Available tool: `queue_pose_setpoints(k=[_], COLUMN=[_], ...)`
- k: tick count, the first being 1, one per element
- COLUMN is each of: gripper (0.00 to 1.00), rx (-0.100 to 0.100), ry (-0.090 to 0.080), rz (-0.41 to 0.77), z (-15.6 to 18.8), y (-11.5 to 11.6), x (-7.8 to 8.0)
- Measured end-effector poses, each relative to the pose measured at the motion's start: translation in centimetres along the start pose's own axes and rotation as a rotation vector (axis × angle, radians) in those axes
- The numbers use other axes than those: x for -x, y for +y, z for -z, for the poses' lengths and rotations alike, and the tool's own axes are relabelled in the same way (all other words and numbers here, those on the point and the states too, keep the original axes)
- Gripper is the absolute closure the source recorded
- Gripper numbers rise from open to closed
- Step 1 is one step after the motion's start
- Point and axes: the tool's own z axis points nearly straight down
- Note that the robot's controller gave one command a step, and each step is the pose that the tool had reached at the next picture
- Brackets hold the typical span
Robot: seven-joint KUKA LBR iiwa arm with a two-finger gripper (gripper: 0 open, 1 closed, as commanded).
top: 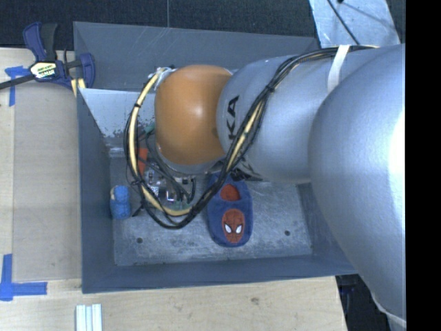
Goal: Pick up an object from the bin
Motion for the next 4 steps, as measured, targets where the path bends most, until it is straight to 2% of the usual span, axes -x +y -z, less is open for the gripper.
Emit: queue_pose_setpoints(k=[1,2,3,4], gripper=[1.0,1.0,1.0,1.0], rx=[0.0,-0.004,-0.001,-0.006], ry=[-0.003,0.004,-0.003,0.008], rz=[0.005,0.028,0.02,-0.028], z=[3.4,0.9,5.2,-1.6], y=[-0.4,-0.1,-1.2,-1.0], x=[-1.7,-1.8,-1.3,-2.6])
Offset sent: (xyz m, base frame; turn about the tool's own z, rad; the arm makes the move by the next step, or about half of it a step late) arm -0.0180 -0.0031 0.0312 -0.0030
